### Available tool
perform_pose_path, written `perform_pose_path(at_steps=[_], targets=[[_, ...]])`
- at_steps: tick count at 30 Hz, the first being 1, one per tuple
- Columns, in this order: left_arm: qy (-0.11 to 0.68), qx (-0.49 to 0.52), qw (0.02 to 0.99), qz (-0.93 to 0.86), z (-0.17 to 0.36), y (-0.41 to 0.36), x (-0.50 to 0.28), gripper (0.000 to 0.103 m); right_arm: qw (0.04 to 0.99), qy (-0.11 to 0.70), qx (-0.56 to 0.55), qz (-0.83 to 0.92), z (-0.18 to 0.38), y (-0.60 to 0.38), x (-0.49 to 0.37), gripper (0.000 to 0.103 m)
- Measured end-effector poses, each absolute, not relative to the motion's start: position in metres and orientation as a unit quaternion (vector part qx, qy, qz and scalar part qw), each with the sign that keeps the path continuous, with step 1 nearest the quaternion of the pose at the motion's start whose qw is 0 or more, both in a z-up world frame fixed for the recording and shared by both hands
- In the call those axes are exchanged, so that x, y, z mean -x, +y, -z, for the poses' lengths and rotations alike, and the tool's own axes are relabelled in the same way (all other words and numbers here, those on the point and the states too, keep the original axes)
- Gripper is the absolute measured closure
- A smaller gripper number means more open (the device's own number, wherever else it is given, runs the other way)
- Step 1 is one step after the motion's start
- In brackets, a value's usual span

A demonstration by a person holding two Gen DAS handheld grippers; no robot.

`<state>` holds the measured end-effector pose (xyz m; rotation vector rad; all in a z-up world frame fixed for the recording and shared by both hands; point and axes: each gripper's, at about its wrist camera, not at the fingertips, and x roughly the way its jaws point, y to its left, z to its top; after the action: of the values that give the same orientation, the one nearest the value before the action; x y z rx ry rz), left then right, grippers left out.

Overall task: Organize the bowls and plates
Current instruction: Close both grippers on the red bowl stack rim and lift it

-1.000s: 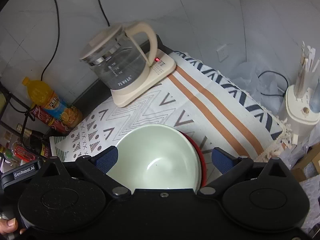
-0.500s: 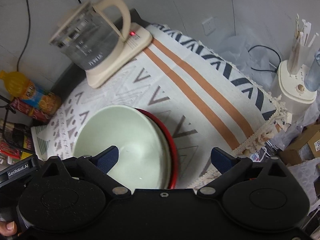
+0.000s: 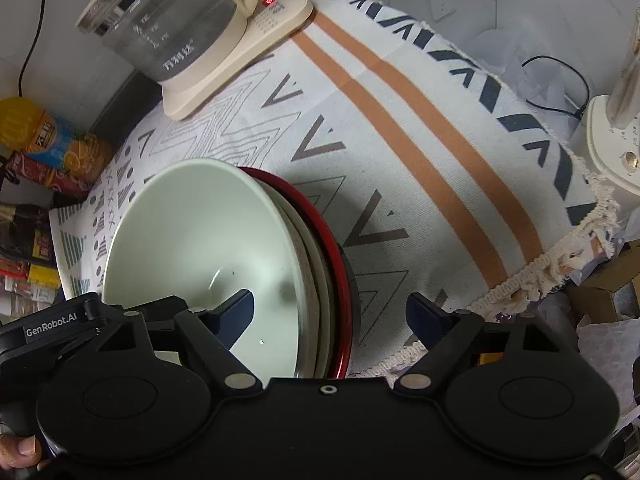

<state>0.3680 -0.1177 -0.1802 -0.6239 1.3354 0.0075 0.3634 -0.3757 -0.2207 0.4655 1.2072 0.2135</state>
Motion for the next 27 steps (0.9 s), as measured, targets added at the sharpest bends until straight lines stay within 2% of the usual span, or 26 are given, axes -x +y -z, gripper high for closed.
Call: perform_pose_path(at_steps=[4, 7, 8, 16, 27], targets=[[0.614, 0.291, 0.734, -0.002, 0.186, -0.121, -0.367, 0.057, 0.787, 0.570, -0.209, -0.113, 0.225, -0.372, -0.366, 0.031], [0.616, 0.300, 0.729, 0.004, 0.191, -0.122, -0.364, 0.070, 0.783, 0.575, -0.204, -0.123, 0.229, -0.368, -0.367, 0.047], [0.617, 0.302, 0.727, 0.003, 0.193, -0.122, -0.363, 0.071, 0.781, 0.576, -0.205, -0.127, 0.230, -0.368, -0.368, 0.055], [0.607, 0.291, 0.740, 0.010, 0.187, -0.123, -0.361, 0.071, 0.793, 0.562, -0.194, -0.132, 0.223, -0.367, -0.365, 0.064], [0.586, 0.292, 0.756, 0.011, 0.171, -0.110, -0.353, 0.071, 0.807, 0.542, -0.187, -0.140, 0.208, -0.360, -0.361, 0.065]])
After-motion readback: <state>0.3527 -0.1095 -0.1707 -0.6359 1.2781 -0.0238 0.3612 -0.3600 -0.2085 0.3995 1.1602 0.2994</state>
